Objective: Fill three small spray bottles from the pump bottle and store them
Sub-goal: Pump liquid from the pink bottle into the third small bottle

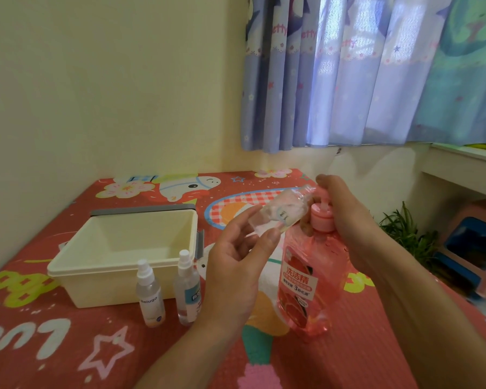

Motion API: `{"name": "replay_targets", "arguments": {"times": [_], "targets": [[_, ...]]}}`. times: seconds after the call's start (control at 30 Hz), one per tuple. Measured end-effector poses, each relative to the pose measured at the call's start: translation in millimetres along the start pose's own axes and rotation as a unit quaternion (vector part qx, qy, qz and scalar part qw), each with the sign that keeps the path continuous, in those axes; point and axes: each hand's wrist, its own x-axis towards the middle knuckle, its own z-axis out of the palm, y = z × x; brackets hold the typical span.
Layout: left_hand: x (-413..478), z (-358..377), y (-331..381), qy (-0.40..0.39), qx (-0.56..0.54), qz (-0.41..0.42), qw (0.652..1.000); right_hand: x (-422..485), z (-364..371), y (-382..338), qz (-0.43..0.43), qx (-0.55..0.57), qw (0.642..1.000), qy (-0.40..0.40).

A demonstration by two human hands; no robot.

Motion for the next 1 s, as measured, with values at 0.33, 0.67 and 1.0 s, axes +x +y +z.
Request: {"name": "replay_targets", "arguments": {"times": [0.33, 0.67, 1.0], "targets": [[0.6, 0.4, 1.4, 0.004, 0.01, -0.006, 1.0, -0.7, 1.4, -0.7, 0.003, -0.012, 1.0, 0.007], [0.2, 0.4, 2.6, 0.004, 0.009, -0.004, 1.0, 0.0, 2.0, -0.2, -0.001, -0.014, 1.0, 0.007], [0.0, 0.0, 2.5, 0.002, 0.009, -0.003, 1.0, 0.0, 2.6, -1.1, 0.006, -0.003, 1.0, 0.011]]}}
